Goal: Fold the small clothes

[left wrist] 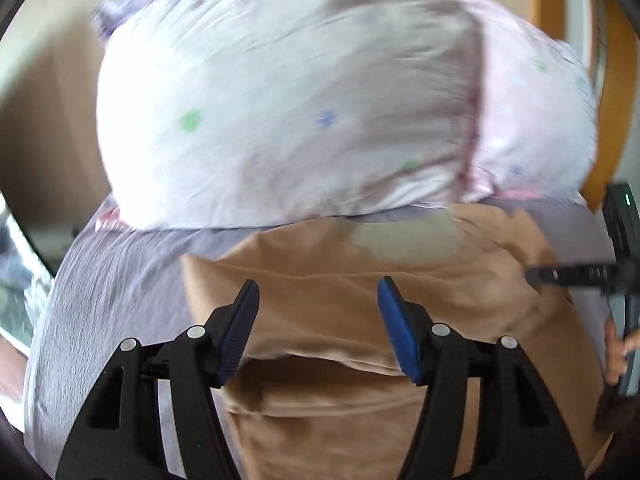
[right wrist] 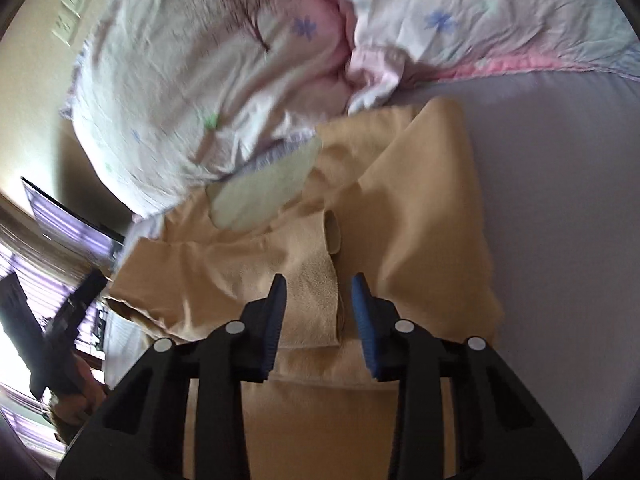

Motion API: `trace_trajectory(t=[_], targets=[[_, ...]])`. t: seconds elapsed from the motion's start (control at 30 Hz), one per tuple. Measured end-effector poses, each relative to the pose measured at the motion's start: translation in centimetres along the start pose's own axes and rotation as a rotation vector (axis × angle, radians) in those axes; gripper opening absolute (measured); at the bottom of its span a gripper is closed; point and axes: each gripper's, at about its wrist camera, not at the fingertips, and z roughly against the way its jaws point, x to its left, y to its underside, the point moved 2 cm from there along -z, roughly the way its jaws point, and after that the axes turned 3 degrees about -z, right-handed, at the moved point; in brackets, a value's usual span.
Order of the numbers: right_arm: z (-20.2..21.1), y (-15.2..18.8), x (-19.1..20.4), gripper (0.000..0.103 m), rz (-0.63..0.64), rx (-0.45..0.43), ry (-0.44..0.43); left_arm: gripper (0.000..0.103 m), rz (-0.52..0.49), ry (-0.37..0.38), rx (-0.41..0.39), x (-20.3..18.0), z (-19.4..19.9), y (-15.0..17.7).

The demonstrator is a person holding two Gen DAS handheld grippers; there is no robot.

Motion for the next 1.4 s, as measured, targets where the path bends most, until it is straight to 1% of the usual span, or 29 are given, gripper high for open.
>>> trace_trajectory(t=[0.03, 0.07, 0.1, 0.13, 0.17, 0.23, 0.27, 0.33, 0.37, 0.4, 0.43, 0.47, 0.5, 0.53, 0.57, 0.63, 0.67, 0.7, 0.73, 0.8, 0.83, 0.87, 0.93, 0.97, 1.07, 1.13, 1.23, 1.33, 1.4], targets=[[-0.9, 0.2, 0.2, 0.035, 0.006, 0.022, 0.022, 0.063, 0.021, -0.008, 0.026, 1.4, -1.0, 0.0], [-1.2, 0.4, 0.5, 0.025, 0.021, 0.012, 0.036, 0.063, 0.05, 0.005, 0.063, 2.5, -1.9, 0.4], [-1.1, 0.6, 0.9, 0.003, 0.05, -0.002, 0.042, 0.063, 0.069, 0.028, 0.081, 3.0, -2.8, 0.1], [-1.3, 0.9, 1.4, 0.001, 0.074, 0.019, 0.017, 0.063, 0.085, 0.05, 0.098, 3.1, -3.1, 0.6], [-1.0, 1.2, 1.8, 0.001, 0.091, 0.011, -0.005, 0.063, 0.084, 0.059, 0.112, 3.2, -3.6, 1.0], [0.9, 1.2, 2.6, 0.001, 0.143, -0.087, 0.043, 0.063, 0.05, 0.05, 0.124, 2.9, -4.2, 1.5], [2.6, 0.7, 2.6, 0.001, 0.149, -0.165, 0.05, 0.063, 0.029, 0.04, 0.13, 2.5, -4.4, 1.9], [5.2, 0.0, 1.9, 0.001, 0.114, -0.265, 0.061, 0.063, 0.002, 0.05, 0.15, 1.6, -4.5, 2.5], [6.6, -0.4, 1.1, 0.001, 0.09, -0.33, 0.118, 0.063, -0.008, 0.049, 0.162, 1.3, -4.6, 2.8], [7.2, -0.5, 0.3, 0.001, 0.072, -0.36, 0.169, 0.063, -0.025, 0.042, 0.176, 1.0, -4.9, 3.2], [7.4, -0.5, -0.8, 0.001, 0.045, -0.365, 0.225, 0.063, -0.047, 0.036, 0.193, 0.5, -5.4, 3.6], [6.6, -0.5, -2.1, 0.001, 0.013, -0.32, 0.26, 0.063, -0.077, 0.019, 0.208, -0.1, -5.7, 4.2], [5.1, -0.3, -3.4, 0.003, -0.013, -0.235, 0.279, 0.063, -0.106, -0.009, 0.203, -0.5, -5.8, 4.6], [4.2, 0.0, -4.3, 0.004, -0.029, -0.179, 0.298, 0.063, -0.128, -0.028, 0.192, -0.8, -5.6, 4.8], [3.9, 0.6, -5.0, 0.008, -0.055, -0.16, 0.288, 0.063, -0.132, -0.03, 0.187, -0.8, -5.1, 4.9], [5.8, 1.5, -5.0, 0.042, -0.073, -0.198, 0.256, 0.063, -0.104, 0.011, 0.169, -0.2, -3.2, 5.3], [7.4, 2.3, -4.7, 0.067, -0.073, -0.227, 0.209, 0.063, -0.087, 0.048, 0.151, 0.3, -1.5, 5.7], [9.0, 3.3, -4.3, 0.072, -0.059, -0.264, 0.146, 0.065, -0.073, 0.081, 0.132, 0.8, 0.2, 6.2], [11.0, 4.8, -3.7, 0.072, -0.022, -0.296, 0.075, 0.068, -0.063, 0.109, 0.113, 1.2, 1.8, 6.8], [13.0, 7.4, -3.0, 0.072, 0.037, -0.298, -0.02, 0.095, -0.031, 0.155, 0.061, 2.6, 5.8, 8.8], [14.3, 9.6, -3.0, 0.072, 0.078, -0.283, -0.091, 0.098, -0.015, 0.171, 0.033, 3.2, 7.7, 9.9], [15.1, 11.1, -3.1, 0.073, 0.103, -0.274, -0.129, 0.098, 0.008, 0.208, 0.003, 4.0, 9.9, 11.6], [16.8, 15.0, -3.4, 0.075, 0.152, -0.257, -0.187, 0.098, 0.067, 0.295, -0.02, 5.5, 12.6, 14.4], [17.5, 17.5, -4.0, 0.076, 0.17, -0.241, -0.219, 0.098, 0.112, 0.356, -0.03, 6.3, 14.0, 16.4], [18.4, 24.0, -6.0, 0.077, 0.173, -0.18, -0.252, 0.098, 0.207, 0.471, -0.039, 8.1, 16.6, 21.7], [18.2, 26.6, -7.4, 0.077, 0.115, -0.139, -0.255, 0.098, 0.237, 0.482, -0.018, 8.6, 17.0, 24.5], [17.3, 28.5, -9.1, 0.077, 0.056, -0.101, -0.229, 0.098, 0.298, 0.519, 0.054, 8.5, 15.1, 27.3], [14.9, 28.7, -10.0, 0.077, 0.03, -0.057, -0.233, 0.098, 0.294, 0.536, 0.116, 7.1, 12.2, 27.8], [13.1, 28.5, -9.9, 0.076, 0.019, -0.038, -0.276, 0.097, 0.287, 0.562, 0.133, 5.9, 10.7, 27.5]])
